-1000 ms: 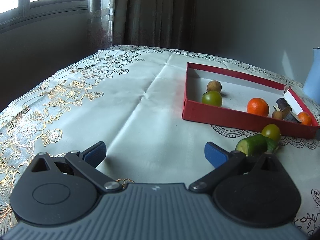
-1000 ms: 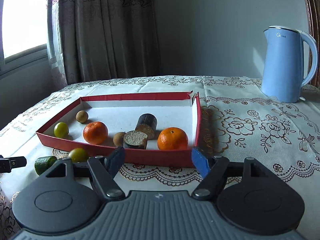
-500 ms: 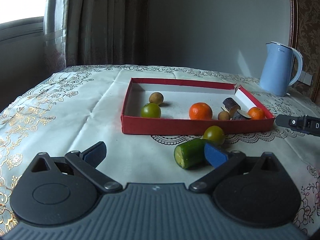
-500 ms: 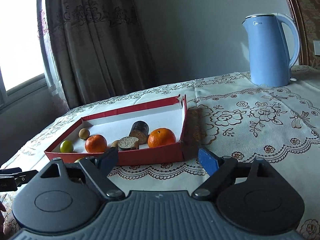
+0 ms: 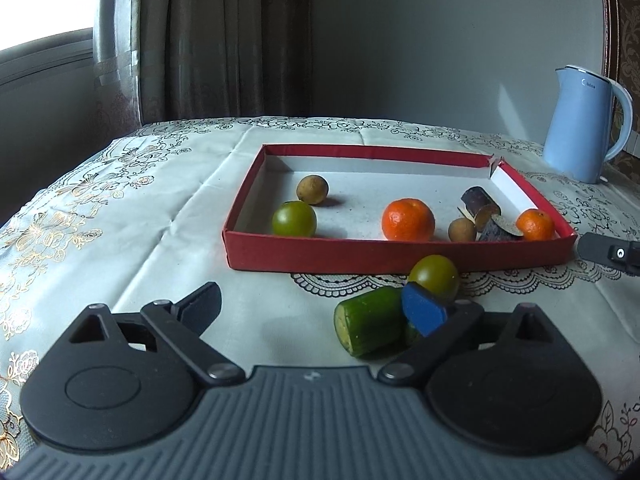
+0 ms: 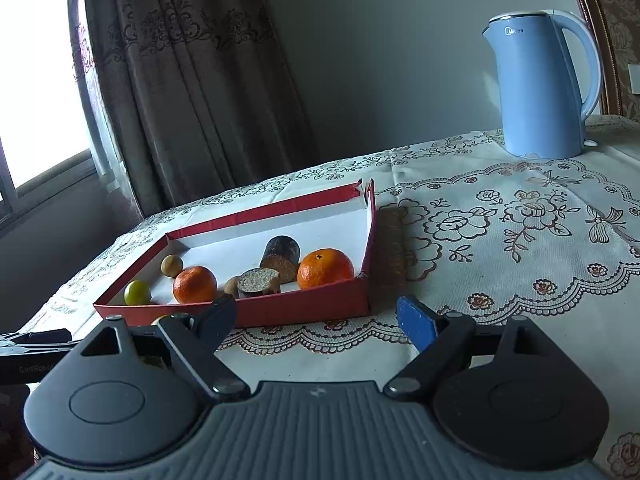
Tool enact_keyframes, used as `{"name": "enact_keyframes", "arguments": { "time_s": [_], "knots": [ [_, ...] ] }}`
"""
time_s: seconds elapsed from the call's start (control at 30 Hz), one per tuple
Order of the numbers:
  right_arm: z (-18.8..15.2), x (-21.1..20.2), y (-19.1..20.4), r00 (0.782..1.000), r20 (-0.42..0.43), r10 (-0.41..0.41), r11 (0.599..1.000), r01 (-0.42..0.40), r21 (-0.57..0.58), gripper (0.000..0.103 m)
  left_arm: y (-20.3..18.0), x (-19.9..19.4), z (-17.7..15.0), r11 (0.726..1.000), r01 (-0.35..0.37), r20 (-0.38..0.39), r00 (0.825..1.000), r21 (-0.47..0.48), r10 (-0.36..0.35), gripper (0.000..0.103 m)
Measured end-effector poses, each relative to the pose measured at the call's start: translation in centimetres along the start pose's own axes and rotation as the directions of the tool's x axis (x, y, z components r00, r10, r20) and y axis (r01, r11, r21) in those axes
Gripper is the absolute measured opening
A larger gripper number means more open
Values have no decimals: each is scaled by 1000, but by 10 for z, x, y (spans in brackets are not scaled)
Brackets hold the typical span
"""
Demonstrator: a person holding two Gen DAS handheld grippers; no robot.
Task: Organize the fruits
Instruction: 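Move the left gripper toward the green cucumber piece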
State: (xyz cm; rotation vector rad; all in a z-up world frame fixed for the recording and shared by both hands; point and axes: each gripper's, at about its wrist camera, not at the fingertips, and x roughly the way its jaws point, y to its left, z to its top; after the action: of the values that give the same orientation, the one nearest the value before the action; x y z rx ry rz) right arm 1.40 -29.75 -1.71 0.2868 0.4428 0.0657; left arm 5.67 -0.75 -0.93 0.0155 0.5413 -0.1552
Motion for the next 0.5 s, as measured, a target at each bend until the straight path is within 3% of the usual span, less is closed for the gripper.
{"name": "enact_keyframes", "arguments": {
  "time_s": [0.1,0.33,0.43,0.5],
  "knots": [
    [0,0,-1,1000,-1,1,1000,-1,4,88,-2,-1,0,1000,9,9,1000,-5,-9,84],
    [0,0,-1,1000,-1,-3,1000,3,9,88,-1,0,-4,991,86,-2,996,-106,-86,80],
    [0,0,-2,1000,1,-3,1000,3,11,88,-3,-1,-5,988,99,6,995,-122,-99,72],
    [0,0,-2,1000,2,-2,1000,2,13,88,-4,-4,-7,986,116,17,993,-123,-115,60]
  ]
}}
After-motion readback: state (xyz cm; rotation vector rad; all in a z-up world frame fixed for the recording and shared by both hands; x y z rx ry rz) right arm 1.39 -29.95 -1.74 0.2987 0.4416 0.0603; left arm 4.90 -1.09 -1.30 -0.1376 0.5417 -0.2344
